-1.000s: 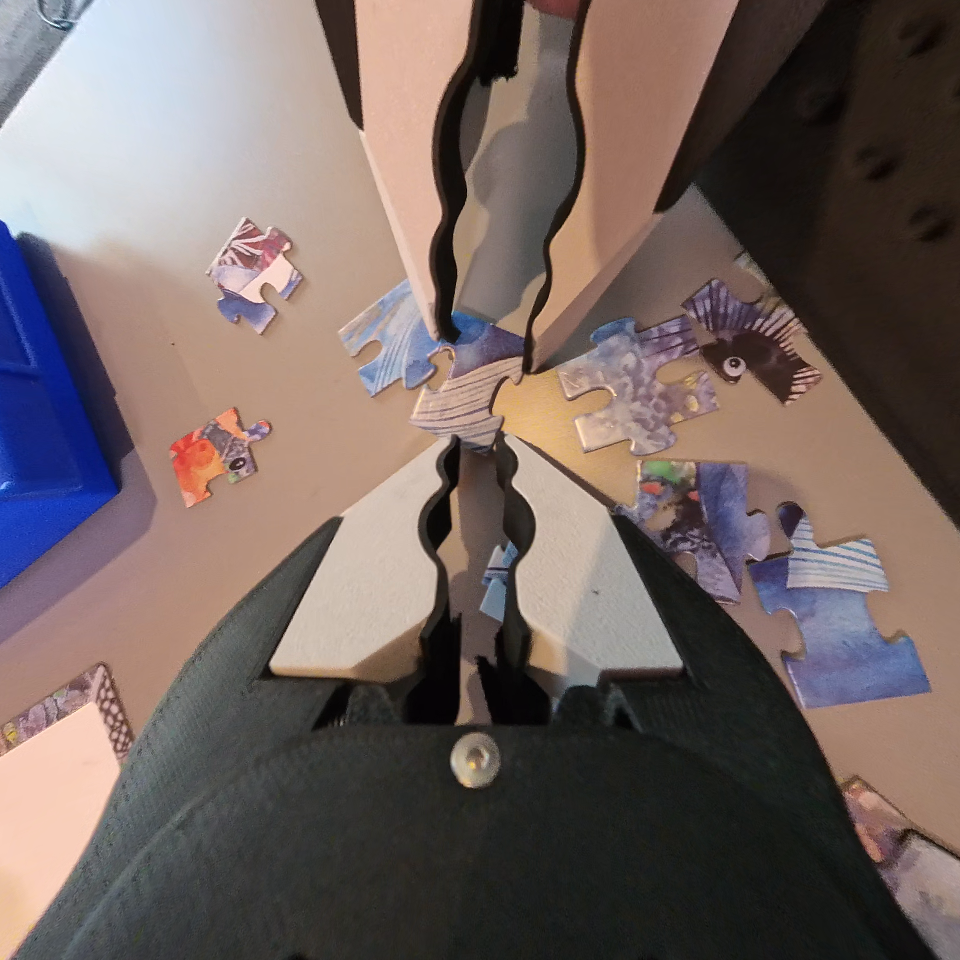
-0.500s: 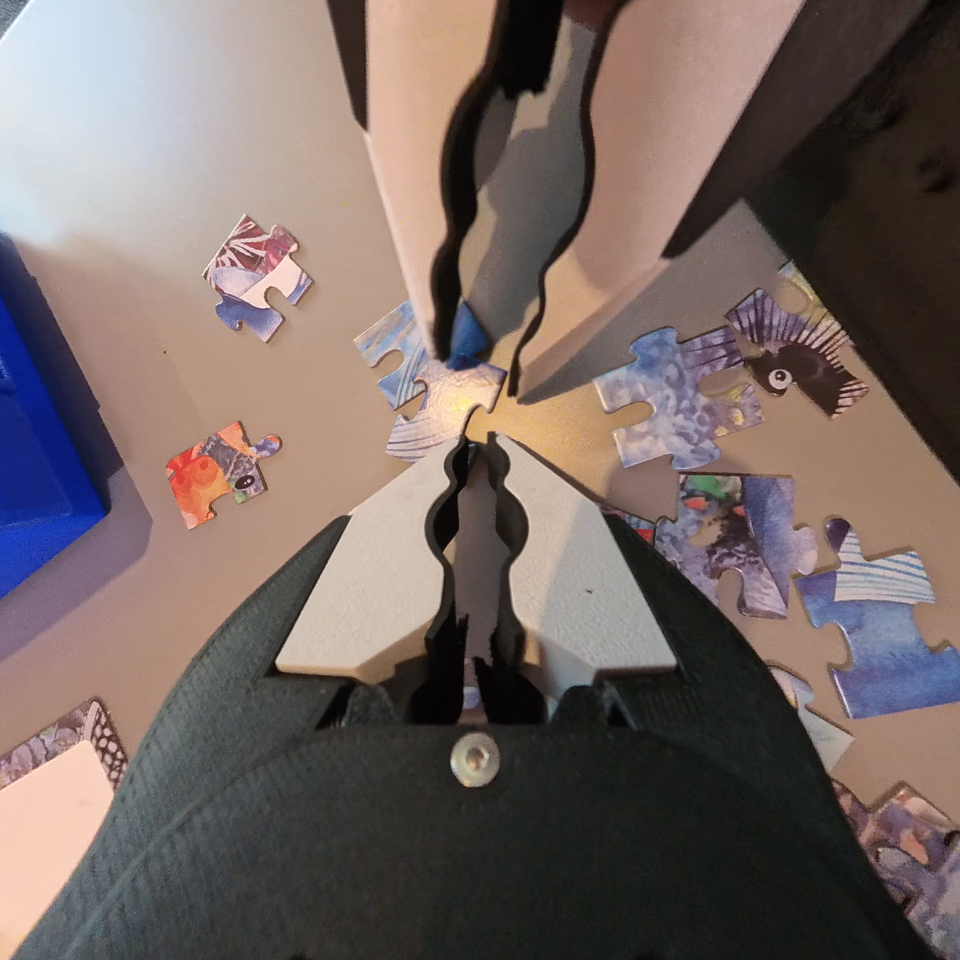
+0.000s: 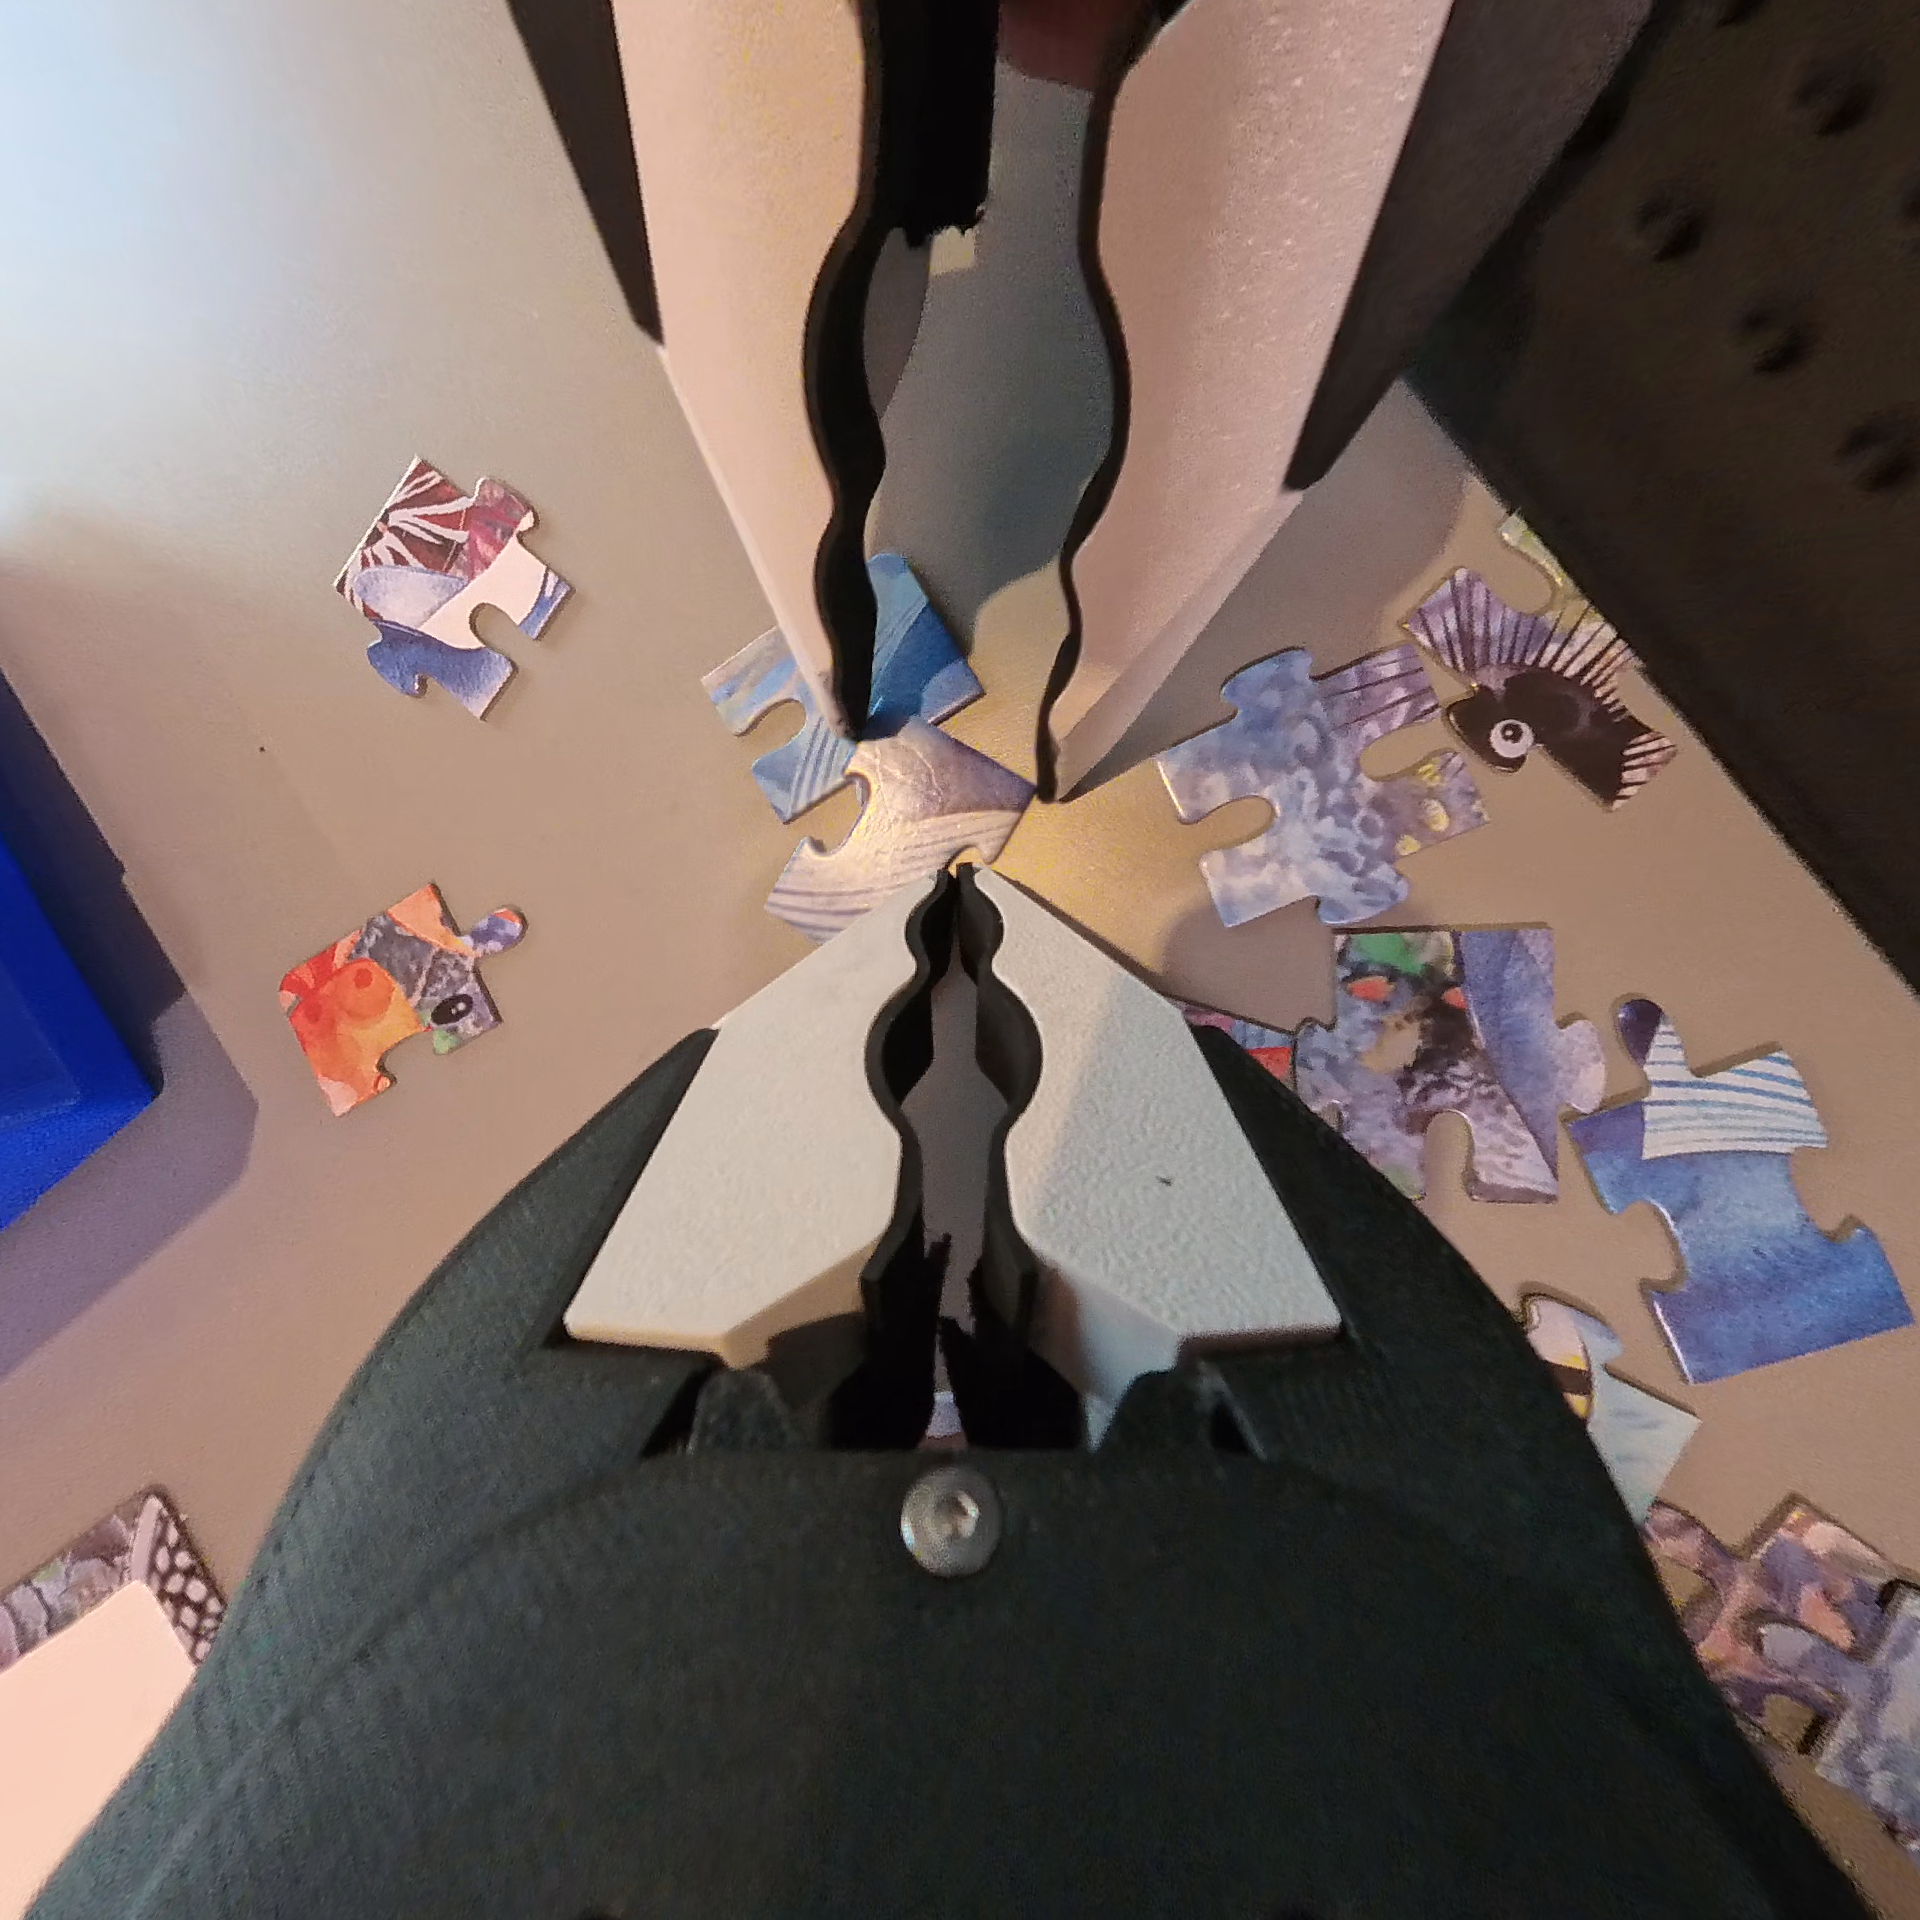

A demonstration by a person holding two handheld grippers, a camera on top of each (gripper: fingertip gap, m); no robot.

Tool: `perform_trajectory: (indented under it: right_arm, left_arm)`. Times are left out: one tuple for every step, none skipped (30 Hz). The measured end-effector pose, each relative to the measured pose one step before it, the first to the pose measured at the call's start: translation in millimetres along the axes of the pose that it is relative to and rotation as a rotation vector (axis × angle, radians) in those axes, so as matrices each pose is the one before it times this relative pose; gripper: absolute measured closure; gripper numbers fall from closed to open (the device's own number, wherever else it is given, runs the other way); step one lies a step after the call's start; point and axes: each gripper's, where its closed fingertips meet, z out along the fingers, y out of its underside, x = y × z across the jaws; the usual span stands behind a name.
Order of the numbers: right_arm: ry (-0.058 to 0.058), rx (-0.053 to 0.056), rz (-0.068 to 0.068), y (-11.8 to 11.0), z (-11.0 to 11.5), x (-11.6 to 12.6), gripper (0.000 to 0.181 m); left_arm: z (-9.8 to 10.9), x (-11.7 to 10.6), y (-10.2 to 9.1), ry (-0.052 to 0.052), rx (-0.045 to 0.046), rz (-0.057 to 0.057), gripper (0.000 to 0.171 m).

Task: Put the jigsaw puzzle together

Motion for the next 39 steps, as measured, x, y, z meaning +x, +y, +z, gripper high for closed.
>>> perform_trajectory:
  right_arm:
    - [0.0066, -0.0004, -0.0005, 0.44, -0.56, -0.17, 0.149]
    - [0.0048, -0.0008, -0.0017, 0.38, -0.50, -0.29, 0.150]
    - [-0.0024, -0.0016, -0.0022, 0.53, -0.43, -0.97, 0.151]
    - [-0.0091, -0.0034, 0.0004, 0.65, -0.41, -1.52, 0.152]
    - [-0.0075, -0.0039, -0.0019, 0.44, -0.35, -1.28, 0.152]
    - [-0.0024, -0.0032, -0.0053, 0.38, -0.37, -0.84, 0.153]
    - [-0.0019, -0.0036, -0.0029, 0.35, -0.32, -0.77, 0.155]
    - [-0.0044, -0.0038, -0.0016, 0.46, -0.39, -1.17, 0.155]
    - [-0.0057, -0.0031, -0.0028, 0.42, -0.40, -1.44, 0.155]
    - [-0.0044, -0.0023, -0.0016, 0.32, -0.19, -0.95, 0.155]
    - [-0.0037, -0.0015, -0.0005, 0.15, -0.17, -0.25, 0.155]
    - [-0.0060, 0.0001, -0.0003, 0.07, -0.03, -0.33, 0.153]
    - [-0.0108, 0.0017, 0.0014, -0.03, -0.13, -0.89, 0.151]
    - [-0.0147, 0.0020, 0.0026, -0.03, -0.43, -1.74, 0.149]
    - [-0.0128, 0.0042, 0.0010, -0.47, -0.81, -1.36, 0.149]
    - [-0.0055, 0.0075, 0.0002, -0.85, -1.65, -0.16, 0.149]
    - [0.0010, 0.0076, 0.0009, -0.89, -2.15, 1.18, 0.149]
    - [0.0030, 0.0099, -0.0014, -1.27, -2.34, 1.71, 0.150]
    - [0.0029, 0.0123, -0.0028, -1.80, -1.66, 1.58, 0.152]
    - [0.0011, 0.0008, -0.0020, -0.21, -0.37, 1.05, 0.152]
    - [0.0037, -0.0101, -0.0076, 1.30, 0.68, 1.01, 0.154]
    - [0.0075, -0.0058, -0.0126, 0.75, 0.89, 1.17, 0.156]
    - [-0.0009, -0.0024, -0.0095, 0.13, 1.24, -0.32, 0.158]
    - [-0.0061, -0.0023, -0.0066, 0.17, 1.47, -1.07, 0.159]
    - [0.0016, -0.0019, -0.0060, 0.18, 1.71, 0.15, 0.162]
    - [0.0046, -0.0057, -0.0043, 1.02, 1.86, 0.96, 0.168]
    - [0.0025, -0.0030, -0.0023, 0.80, 1.54, 0.73, 0.168]
    - [-0.0014, 0.0012, -0.0006, -0.07, 0.68, 0.23, 0.169]
    - [-0.0062, -0.0008, 0.0001, 0.09, 0.00, -0.25, 0.173]
    - [-0.0101, -0.0013, -0.0002, 0.19, -0.20, -0.82, 0.176]
    - [-0.0104, 0.0000, 0.0025, 0.26, -0.29, -0.70, 0.180]
    - [-0.0078, 0.0016, 0.0042, 0.23, -0.08, -0.44, 0.181]
    - [-0.0050, 0.0022, 0.0031, 0.12, -0.03, -0.19, 0.181]
    - [-0.0037, 0.0012, 0.0051, 0.19, 0.08, -0.01, 0.181]
    - [-0.0057, -0.0032, 0.0071, 0.13, 0.04, -0.07, 0.181]
    - [-0.0038, -0.0109, -0.0037, 0.39, -0.40, -0.20, 0.181]
    - [0.0018, -0.0090, -0.0129, -0.30, -0.58, 0.31, 0.181]
    - [0.0003, 0.0108, -0.0015, -3.28, -1.66, 0.86, 0.181]
    - [0.0005, 0.0269, 0.0075, -5.81, -2.76, 1.42, 0.181]
  left_arm:
    - [0.05, -0.44, 0.06, 0.0012, -0.00101, 0.0040, 0.171]
    - [-0.11, -0.25, 0.13, 0.0019, -0.00202, 0.0036, 0.171]
    - [-0.14, 0.49, 0.29, 0.0058, -0.00268, 0.0042, 0.171]
    - [-0.24, 0.24, 0.46, 0.0044, -0.00269, 0.0057, 0.171]
    - [-0.15, -0.40, 0.17, 0.0003, -0.00176, 0.0030, 0.171]
    - [0.00, 0.06, -0.04, 0.0038, -0.00040, 0.0004, 0.171]
    - [0.11, 0.31, -0.10, 0.0045, 0.00080, 0.0001, 0.171]
    - [0.10, -0.04, -0.09, 0.0020, 0.00069, 0.0002, 0.171]
    - [-0.04, -0.24, 0.03, 0.0012, -0.00012, -0.0015, 0.171]
    - [0.05, 0.03, 0.03, 0.0020, 0.00066, -0.0019, 0.171]
    - [0.08, -0.01, -0.07, 0.0011, 0.00033, -0.0007, 0.171]
    - [-0.02, 0.00, -0.09, 0.0005, 0.00015, -0.0022, 0.171]
    - [0.08, 0.11, -0.10, 0.0012, 0.00115, -0.0018, 0.171]
    - [-0.13, 0.38, 0.02, 0.0021, 0.00008, -0.0011, 0.171]
    - [-0.32, 0.37, 0.14, 0.0019, -0.00135, -0.0002, 0.170]
    - [-0.83, 0.75, -0.21, 0.0042, 0.00012, -0.0016, 0.166]
    - [-0.99, -0.88, -0.86, -0.0056, 0.00320, -0.0047, 0.162]
    - [-1.00, -1.14, -1.53, -0.0071, 0.00670, -0.0035, 0.160]
    - [-0.65, 0.07, -1.47, 0.0017, 0.00554, -0.0035, 0.160]
    - [-0.20, -1.17, -1.52, -0.0057, 0.00450, -0.0044, 0.159]
    - [0.18, -1.03, -1.73, -0.0052, 0.00359, -0.0051, 0.158]
    - [0.62, 0.16, -1.92, 0.0021, 0.00456, -0.0046, 0.158]
    - [1.02, -0.38, -1.50, -0.0013, 0.00269, -0.0059, 0.159]
    - [1.64, -2.27, 0.18, -0.0128, -0.00745, -0.0064, 0.160]
    - [2.12, -0.77, 0.84, -0.0034, -0.00928, -0.0026, 0.160]
    - [1.80, 0.01, -0.12, 0.0033, -0.00024, -0.0066, 0.163]
    - [1.07, 0.05, -1.67, 0.0059, 0.01062, -0.0174, 0.165]
    - [0.92, 0.90, -0.98, 0.0098, 0.00757, -0.0133, 0.168]
    - [0.71, 0.36, -0.29, 0.0031, 0.00305, -0.0102, 0.169]
    - [0.01, 0.03, -0.04, -0.0001, -0.00103, -0.0099, 0.169]
    - [-0.05, 0.10, 0.13, 0.0011, -0.00188, -0.0126, 0.169]
    - [0.03, 0.57, -0.17, 0.0024, 0.00004, -0.0082, 0.167]
    - [0.03, 0.04, -0.03, -0.0006, 0.00117, -0.0058, 0.167]
    - [0.09, 0.02, -0.01, -0.0005, 0.00337, -0.0075, 0.167]
    - [-0.13, -0.08, -0.20, 0.0014, 0.00464, -0.0095, 0.167]
    - [-0.24, 0.16, -0.12, 0.0022, 0.00548, -0.0065, 0.167]
    - [-0.34, 0.23, -0.18, 0.0022, 0.00523, -0.0049, 0.166]
    - [-0.66, -0.94, 0.25, -0.0044, 0.00272, -0.0069, 0.166]
    - [-1.11, -0.66, -0.43, -0.0011, 0.00532, -0.0065, 0.166]
